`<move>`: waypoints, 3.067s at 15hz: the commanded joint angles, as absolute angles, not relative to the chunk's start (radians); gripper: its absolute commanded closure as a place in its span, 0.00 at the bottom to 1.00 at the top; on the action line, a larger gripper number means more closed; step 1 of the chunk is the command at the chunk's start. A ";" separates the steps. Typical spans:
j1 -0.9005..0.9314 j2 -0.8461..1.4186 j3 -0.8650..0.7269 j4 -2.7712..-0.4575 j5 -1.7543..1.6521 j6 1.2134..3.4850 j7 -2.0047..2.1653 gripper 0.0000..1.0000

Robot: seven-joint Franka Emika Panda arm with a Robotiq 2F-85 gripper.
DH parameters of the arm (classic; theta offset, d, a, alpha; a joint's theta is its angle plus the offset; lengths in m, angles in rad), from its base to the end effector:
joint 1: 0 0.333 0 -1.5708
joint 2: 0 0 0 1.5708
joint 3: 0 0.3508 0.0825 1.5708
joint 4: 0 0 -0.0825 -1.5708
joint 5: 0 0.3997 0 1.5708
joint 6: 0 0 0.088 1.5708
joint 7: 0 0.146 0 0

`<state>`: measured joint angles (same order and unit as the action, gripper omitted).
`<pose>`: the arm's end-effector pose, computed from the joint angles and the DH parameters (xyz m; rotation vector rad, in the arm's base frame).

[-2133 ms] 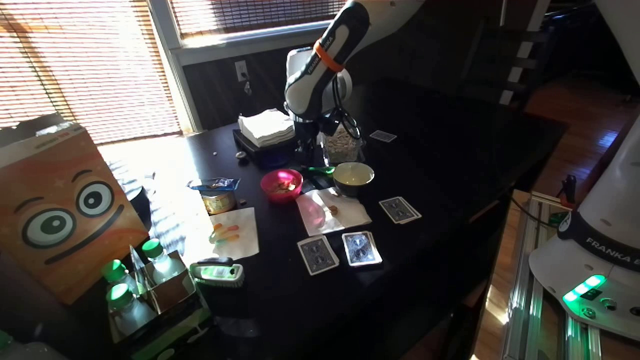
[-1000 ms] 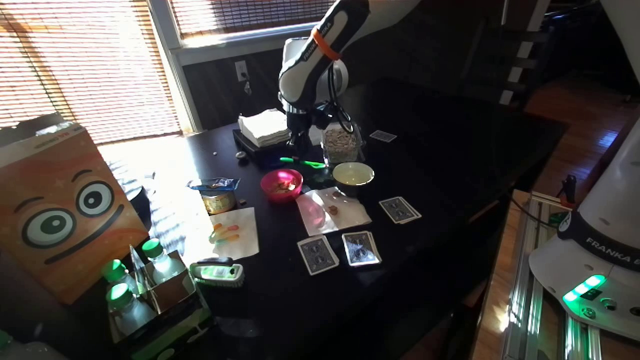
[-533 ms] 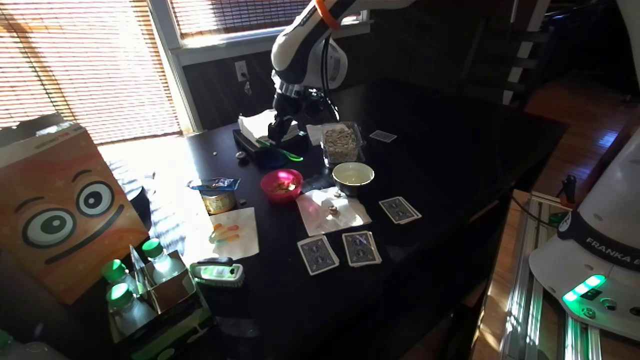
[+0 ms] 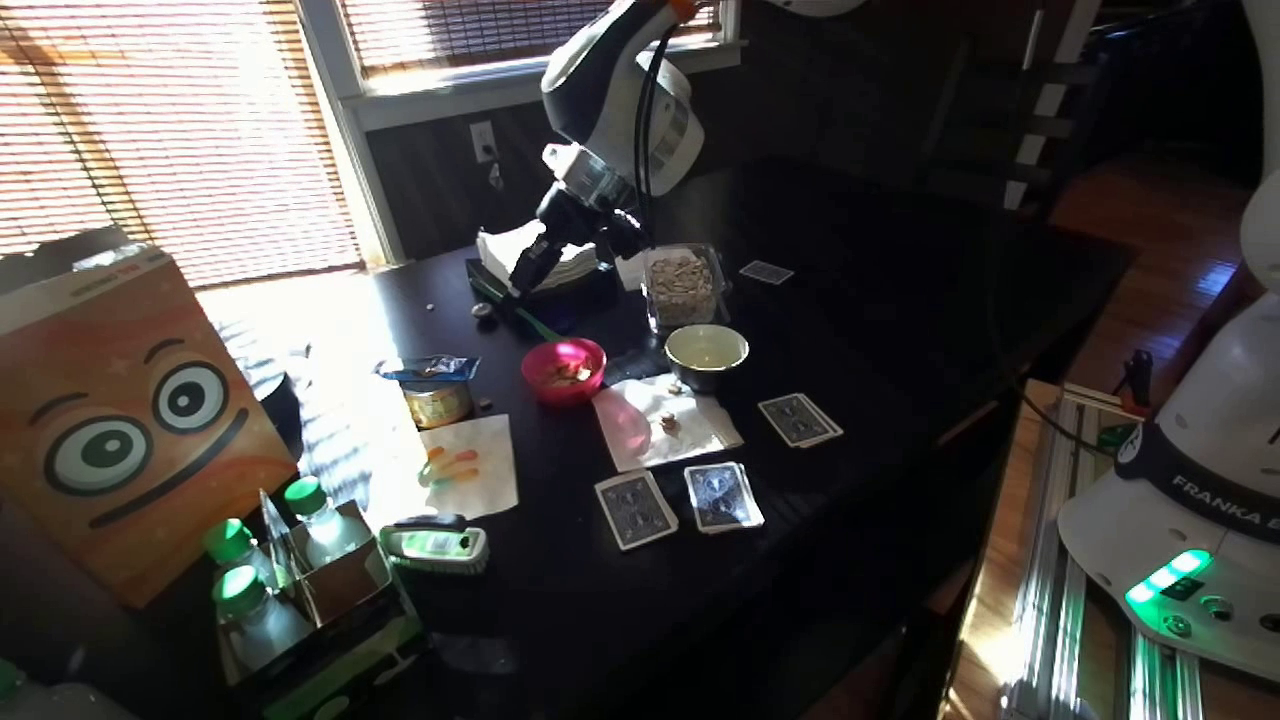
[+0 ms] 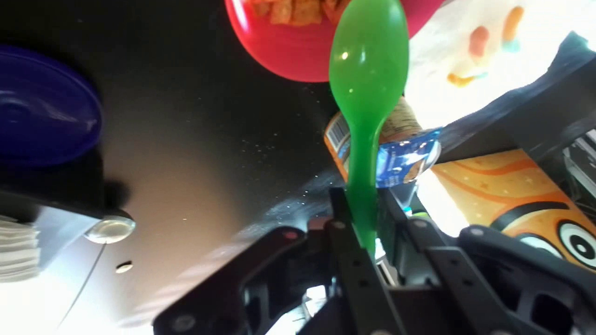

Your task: Use the green spoon to place some contents from the pink bowl into the black and white bowl.

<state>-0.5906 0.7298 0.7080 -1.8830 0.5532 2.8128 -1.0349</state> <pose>0.7035 0.0248 0.2046 -2.5029 -0.5433 -0.7070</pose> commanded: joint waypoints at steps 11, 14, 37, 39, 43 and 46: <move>-0.699 0.778 0.837 -1.958 0.567 2.922 -1.123 0.81; -0.707 0.785 0.849 -1.958 0.570 2.935 -1.136 0.95; -1.017 1.230 1.108 -2.076 -0.096 3.158 -1.116 0.95; -1.026 1.250 1.107 -2.078 -0.132 3.155 -1.101 0.95; -1.030 1.269 1.100 -2.075 -0.181 3.157 -1.083 0.95; -1.022 1.259 1.086 -2.073 -0.202 3.161 -1.064 0.95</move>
